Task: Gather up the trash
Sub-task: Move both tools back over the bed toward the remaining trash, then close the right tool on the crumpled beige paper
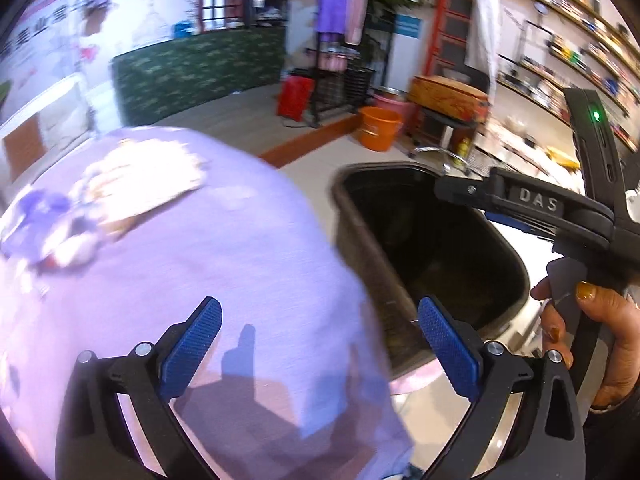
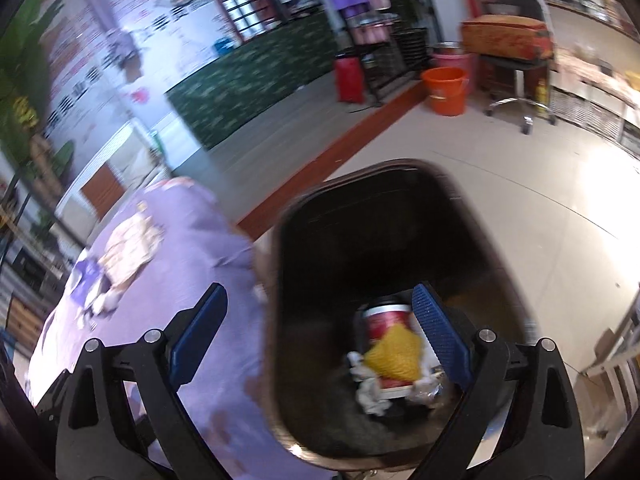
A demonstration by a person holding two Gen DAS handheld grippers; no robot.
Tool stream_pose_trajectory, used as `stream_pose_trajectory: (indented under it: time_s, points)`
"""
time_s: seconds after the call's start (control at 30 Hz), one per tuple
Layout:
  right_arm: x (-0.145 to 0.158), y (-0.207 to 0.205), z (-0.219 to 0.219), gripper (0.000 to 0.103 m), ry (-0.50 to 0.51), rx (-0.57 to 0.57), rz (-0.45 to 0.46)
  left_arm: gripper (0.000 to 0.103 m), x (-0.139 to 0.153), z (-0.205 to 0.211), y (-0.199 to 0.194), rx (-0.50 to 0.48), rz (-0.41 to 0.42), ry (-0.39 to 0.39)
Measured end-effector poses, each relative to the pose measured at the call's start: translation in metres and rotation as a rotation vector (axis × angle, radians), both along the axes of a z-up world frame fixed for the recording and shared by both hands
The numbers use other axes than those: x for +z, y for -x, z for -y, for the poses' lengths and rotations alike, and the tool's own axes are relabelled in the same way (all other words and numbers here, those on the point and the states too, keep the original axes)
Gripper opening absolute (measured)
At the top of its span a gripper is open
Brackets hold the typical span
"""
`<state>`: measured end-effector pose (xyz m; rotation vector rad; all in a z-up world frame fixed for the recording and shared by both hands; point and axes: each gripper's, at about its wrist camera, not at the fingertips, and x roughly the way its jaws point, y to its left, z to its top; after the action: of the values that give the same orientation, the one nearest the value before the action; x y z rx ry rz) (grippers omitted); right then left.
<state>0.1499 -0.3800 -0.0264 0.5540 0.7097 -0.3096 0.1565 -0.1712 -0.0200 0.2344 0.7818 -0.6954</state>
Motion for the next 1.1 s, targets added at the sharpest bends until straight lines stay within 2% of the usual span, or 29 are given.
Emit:
stream_pose_trajectory:
  time_s: [0.23, 0.43, 0.57, 0.87, 1.03, 1.1]
  points:
    - [0.009, -0.039, -0.052, 0.092, 0.019, 0.189, 0.008, 0.097, 0.001, -0.062, -0.018, 0.199, 0.026, -0.022]
    - [0.018, -0.081, -0.112, 0.092, 0.107, 0.37, -0.004, 0.097, 0.004, -0.119, -0.033, 0.34, 0.003, -0.008]
    - [0.02, -0.111, -0.144, 0.092, 0.145, 0.473, -0.014, 0.096, 0.006, -0.151, -0.037, 0.414, 0.02, -0.01]
    - [0.018, -0.195, -0.195, 0.092, 0.186, 0.573, -0.068, 0.096, -0.003, -0.197, -0.044, 0.483, -0.012, -0.005]
    - [0.006, -0.236, -0.198, 0.092, 0.205, 0.547, -0.137, 0.096, -0.006, -0.205, -0.045, 0.478, -0.019, -0.01]
    - [-0.001, -0.245, -0.193, 0.092, 0.17, 0.545, -0.156, 0.096, -0.006, -0.207, -0.047, 0.475, -0.019, -0.01]
